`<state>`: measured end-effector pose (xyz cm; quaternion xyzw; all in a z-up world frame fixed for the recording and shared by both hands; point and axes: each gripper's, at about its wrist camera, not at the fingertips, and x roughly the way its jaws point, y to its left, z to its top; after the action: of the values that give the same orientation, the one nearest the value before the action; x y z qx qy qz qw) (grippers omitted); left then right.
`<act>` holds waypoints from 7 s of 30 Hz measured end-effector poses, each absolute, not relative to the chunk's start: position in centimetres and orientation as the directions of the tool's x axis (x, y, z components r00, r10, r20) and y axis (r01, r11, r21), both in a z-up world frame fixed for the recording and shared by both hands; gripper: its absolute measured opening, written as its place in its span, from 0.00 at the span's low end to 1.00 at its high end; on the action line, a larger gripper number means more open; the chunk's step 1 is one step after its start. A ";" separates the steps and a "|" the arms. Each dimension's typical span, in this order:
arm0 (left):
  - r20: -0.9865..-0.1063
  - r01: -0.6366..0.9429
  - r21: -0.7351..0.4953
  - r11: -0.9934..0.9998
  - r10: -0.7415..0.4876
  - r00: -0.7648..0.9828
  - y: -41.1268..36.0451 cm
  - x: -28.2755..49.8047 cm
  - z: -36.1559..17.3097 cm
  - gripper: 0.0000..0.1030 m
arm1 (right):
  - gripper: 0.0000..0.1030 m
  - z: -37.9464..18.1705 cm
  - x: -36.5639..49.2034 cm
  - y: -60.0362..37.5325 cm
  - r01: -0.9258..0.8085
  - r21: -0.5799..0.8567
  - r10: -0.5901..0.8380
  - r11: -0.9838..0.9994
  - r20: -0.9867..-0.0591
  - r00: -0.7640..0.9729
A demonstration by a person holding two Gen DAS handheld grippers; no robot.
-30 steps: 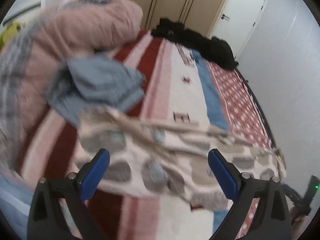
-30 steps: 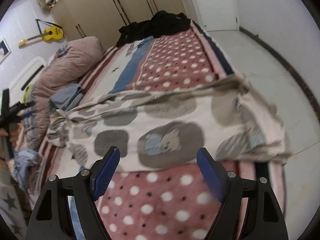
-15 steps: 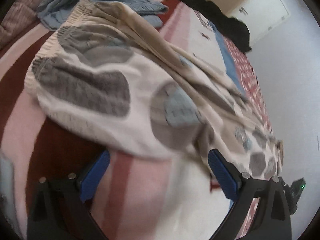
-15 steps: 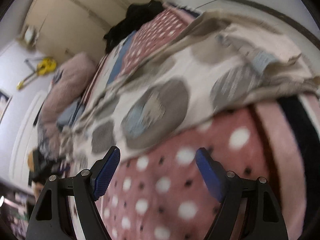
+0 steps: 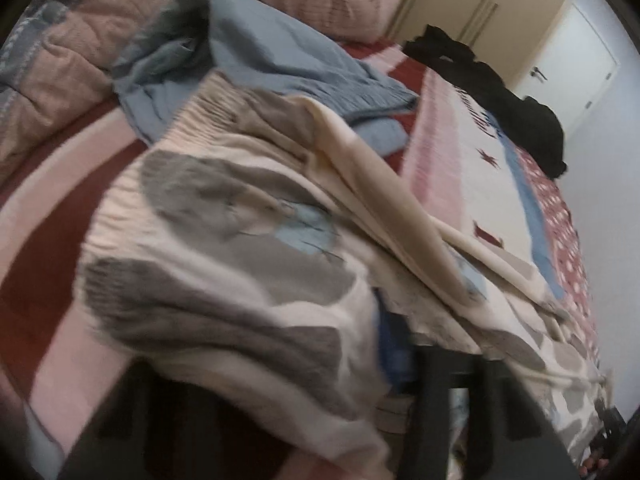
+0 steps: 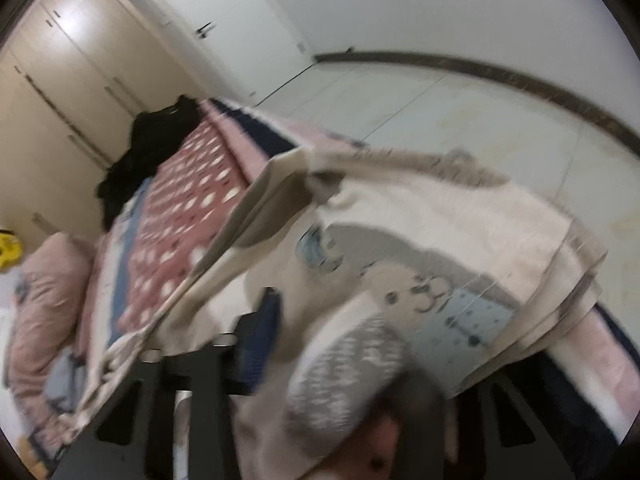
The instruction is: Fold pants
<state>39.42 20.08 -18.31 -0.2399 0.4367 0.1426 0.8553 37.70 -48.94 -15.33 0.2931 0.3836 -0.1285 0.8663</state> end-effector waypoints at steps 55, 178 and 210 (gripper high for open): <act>-0.747 -0.100 -0.147 0.984 -0.044 0.663 13.1 11.1 -7.6 0.68 | 0.42 -7.7 6.3 -51.2 0.104 0.192 0.082 0.976 -0.765 0.639; -0.650 0.084 -0.397 0.914 -0.345 0.677 14.8 17.1 -13.7 0.79 | 0.23 -12.8 24.2 -34.5 0.021 -0.015 -0.023 1.000 -0.887 0.461; -0.626 -0.118 -0.553 0.825 -0.317 0.713 15.4 8.2 -15.9 0.89 | 0.72 -6.3 6.8 -35.2 -0.171 0.111 0.203 0.979 -0.613 0.764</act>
<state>8.22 15.38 -15.93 -0.2904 0.3747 -0.0566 0.8787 6.80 -35.17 -6.27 0.0240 0.3288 0.0997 0.9388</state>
